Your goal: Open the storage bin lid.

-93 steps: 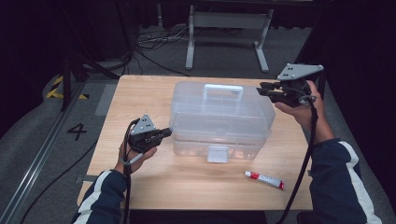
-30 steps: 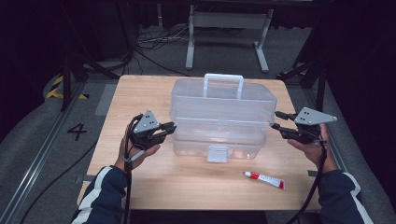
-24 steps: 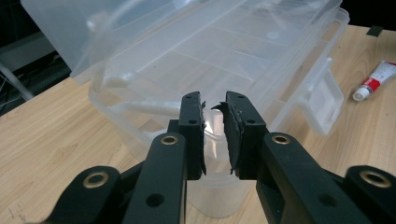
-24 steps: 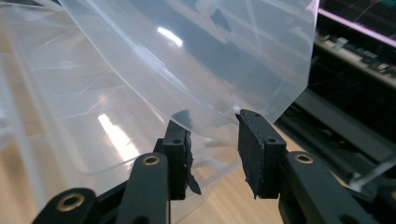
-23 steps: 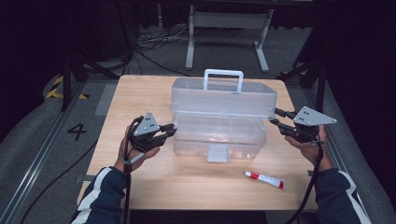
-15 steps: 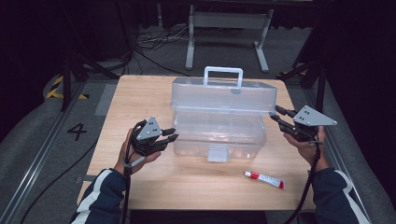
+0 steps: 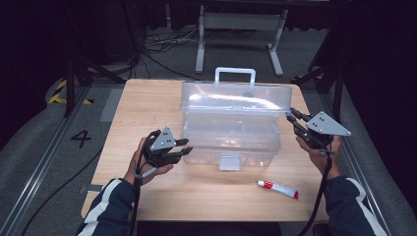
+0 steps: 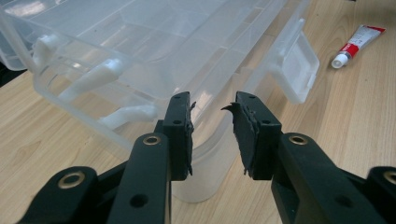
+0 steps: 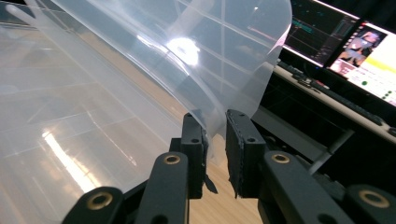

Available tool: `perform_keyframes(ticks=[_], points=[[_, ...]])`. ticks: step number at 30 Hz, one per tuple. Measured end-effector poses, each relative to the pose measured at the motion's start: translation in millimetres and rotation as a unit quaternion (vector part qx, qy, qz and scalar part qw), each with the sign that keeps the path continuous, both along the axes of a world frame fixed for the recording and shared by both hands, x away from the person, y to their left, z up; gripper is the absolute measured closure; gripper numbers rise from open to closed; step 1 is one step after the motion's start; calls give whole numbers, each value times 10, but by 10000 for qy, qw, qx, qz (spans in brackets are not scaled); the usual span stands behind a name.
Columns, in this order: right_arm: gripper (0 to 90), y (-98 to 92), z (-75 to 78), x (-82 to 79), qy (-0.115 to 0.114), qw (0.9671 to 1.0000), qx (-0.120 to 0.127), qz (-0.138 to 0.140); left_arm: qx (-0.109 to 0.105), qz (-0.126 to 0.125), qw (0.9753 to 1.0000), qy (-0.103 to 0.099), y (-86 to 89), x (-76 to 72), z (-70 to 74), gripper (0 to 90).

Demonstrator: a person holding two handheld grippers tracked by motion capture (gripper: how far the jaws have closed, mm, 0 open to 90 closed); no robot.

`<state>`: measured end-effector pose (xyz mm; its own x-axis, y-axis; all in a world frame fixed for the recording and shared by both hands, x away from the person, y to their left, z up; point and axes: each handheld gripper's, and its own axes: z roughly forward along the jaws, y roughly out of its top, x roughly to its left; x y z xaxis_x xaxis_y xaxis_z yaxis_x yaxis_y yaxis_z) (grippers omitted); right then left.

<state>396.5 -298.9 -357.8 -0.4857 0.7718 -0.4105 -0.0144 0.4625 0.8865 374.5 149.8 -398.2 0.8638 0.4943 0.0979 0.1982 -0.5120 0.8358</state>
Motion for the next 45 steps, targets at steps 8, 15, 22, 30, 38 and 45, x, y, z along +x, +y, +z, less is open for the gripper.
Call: perform_keyframes(ticks=[8, 15, 22, 30, 38, 45], points=[[795, 29, 0, 1, -79, 9998, 110, -121, 199, -44, 9998, -33, -70, 1, 0, 642], [805, 38, 84, 68, -40, 9997, 156, -170, 280, -147, 9995, 46, -134, 29, -1, 606], [811, 43, 175, 162, 93, 9992, 308, -249, 355, -189, 9992, 66, -185, 37, -20, 565], [818, 69, 244, 220, 144, 9985, 406, -343, 507, -343, 9981, 102, -210, 62, -65, 520], [822, 91, 324, 295, 207, 9979, 473, -389, 778, -518, 9955, 136, -352, 102, -52, 517], [828, 76, 374, 402, 290, 9971, 558, -430, 1102, -601, 9919, 185, -496, 159, -107, 461]])
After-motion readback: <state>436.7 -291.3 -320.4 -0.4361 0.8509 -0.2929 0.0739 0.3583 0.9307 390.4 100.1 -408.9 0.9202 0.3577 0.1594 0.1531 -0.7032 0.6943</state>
